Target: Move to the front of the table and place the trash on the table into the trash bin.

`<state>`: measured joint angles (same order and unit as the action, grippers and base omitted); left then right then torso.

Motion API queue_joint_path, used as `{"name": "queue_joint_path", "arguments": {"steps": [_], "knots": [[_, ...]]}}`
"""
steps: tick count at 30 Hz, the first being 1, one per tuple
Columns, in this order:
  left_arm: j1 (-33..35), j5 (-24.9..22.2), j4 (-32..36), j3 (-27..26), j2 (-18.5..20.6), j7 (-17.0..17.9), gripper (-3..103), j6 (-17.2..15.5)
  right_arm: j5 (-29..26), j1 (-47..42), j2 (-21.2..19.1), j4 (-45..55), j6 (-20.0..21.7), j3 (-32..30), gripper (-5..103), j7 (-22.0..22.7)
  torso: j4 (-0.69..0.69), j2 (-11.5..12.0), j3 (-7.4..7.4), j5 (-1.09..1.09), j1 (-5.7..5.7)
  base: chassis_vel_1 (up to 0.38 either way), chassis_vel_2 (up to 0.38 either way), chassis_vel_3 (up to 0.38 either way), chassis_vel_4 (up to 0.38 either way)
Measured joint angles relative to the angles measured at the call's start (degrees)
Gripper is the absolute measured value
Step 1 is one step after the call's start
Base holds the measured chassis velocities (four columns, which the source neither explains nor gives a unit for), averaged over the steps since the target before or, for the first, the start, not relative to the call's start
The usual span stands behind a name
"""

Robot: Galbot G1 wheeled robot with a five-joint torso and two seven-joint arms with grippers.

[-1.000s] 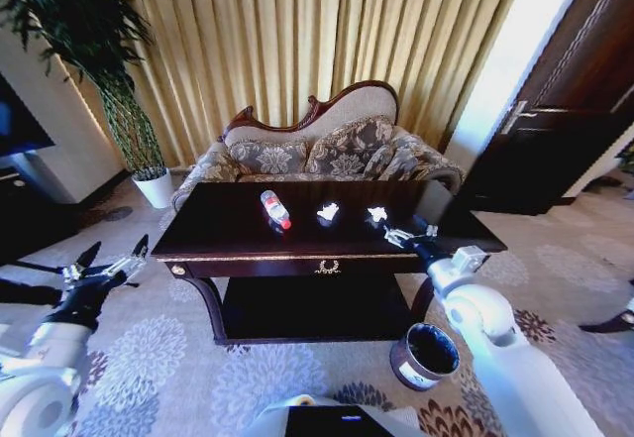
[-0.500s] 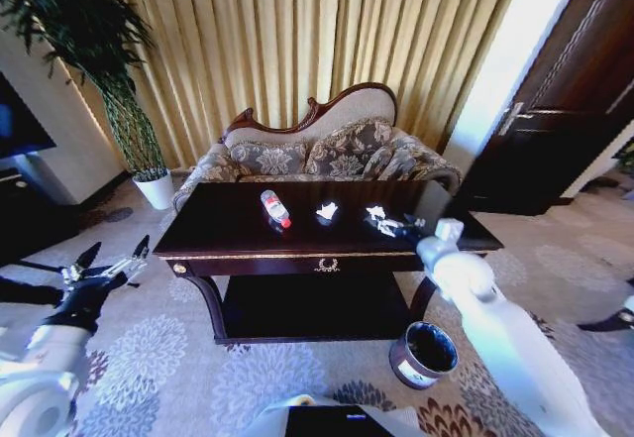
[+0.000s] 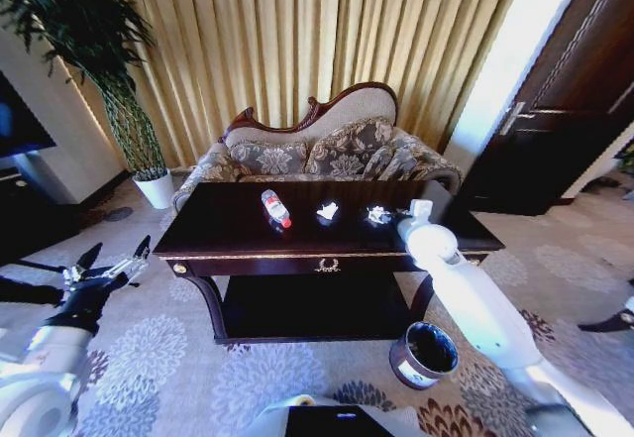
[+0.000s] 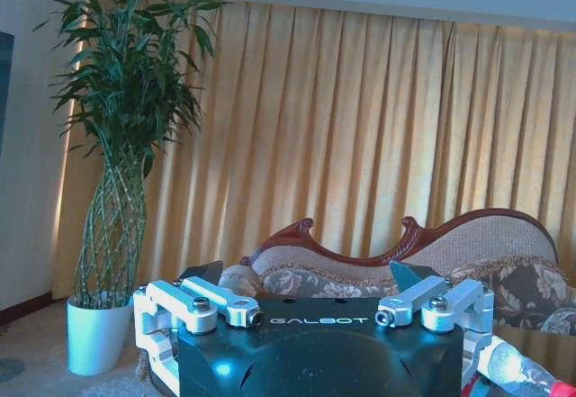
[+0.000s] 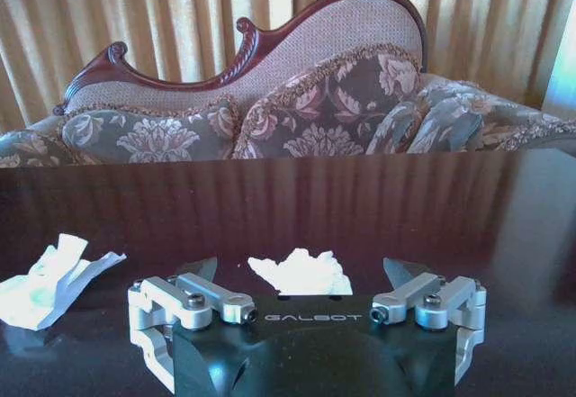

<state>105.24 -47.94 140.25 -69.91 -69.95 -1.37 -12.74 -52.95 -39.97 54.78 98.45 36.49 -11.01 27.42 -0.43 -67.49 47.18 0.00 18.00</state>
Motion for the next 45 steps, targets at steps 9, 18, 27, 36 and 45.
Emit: {"name": "queue_joint_path", "arguments": {"steps": [9, 18, 27, 36, 45], "knots": [[-0.28, -0.04, -0.69, -0.05, -0.11, 0.01, 100, 0.00, 1.13, 2.96, 0.89, -4.22, 0.10, 1.03, 100, -0.01, -0.01, 0.00, 0.00, 0.00, 0.00, 0.000, 0.000, 0.000, 0.000], [-0.54, -0.09, -0.85, 0.20, -0.19, 0.01, 100, 0.00, 1.11, 4.20, 1.19, -7.04, 0.32, 1.80, 100, -0.29, 0.00, 0.00, -0.01, 0.00, 0.00, 0.000, 0.000, 0.000, 0.000], [-0.49, -0.20, -0.88, 0.02, -0.16, -0.01, 100, 0.00, 2.24, 4.56, 1.89, -9.75, 0.30, 2.57, 100, -0.49, 0.00, 0.00, -0.01, 0.00, 0.00, 0.000, 0.000, 0.000, 0.000], [-0.62, -0.32, -1.13, 0.02, -0.09, -0.01, 100, 0.10, 2.75, 4.54, 1.37, -10.42, 0.14, 2.73, 79, -0.50, 0.00, 0.00, -0.01, 0.00, 0.00, 0.000, 0.000, 0.000, 0.000], [-0.68, -0.36, -1.30, 0.07, -0.06, -0.08, 100, 0.17, 3.15, 4.10, 1.34, -10.20, -0.12, 2.69, 51, -0.50, 0.00, 0.00, -0.01, 0.00, 0.00, 0.000, 0.000, 0.000, 0.000]]}}
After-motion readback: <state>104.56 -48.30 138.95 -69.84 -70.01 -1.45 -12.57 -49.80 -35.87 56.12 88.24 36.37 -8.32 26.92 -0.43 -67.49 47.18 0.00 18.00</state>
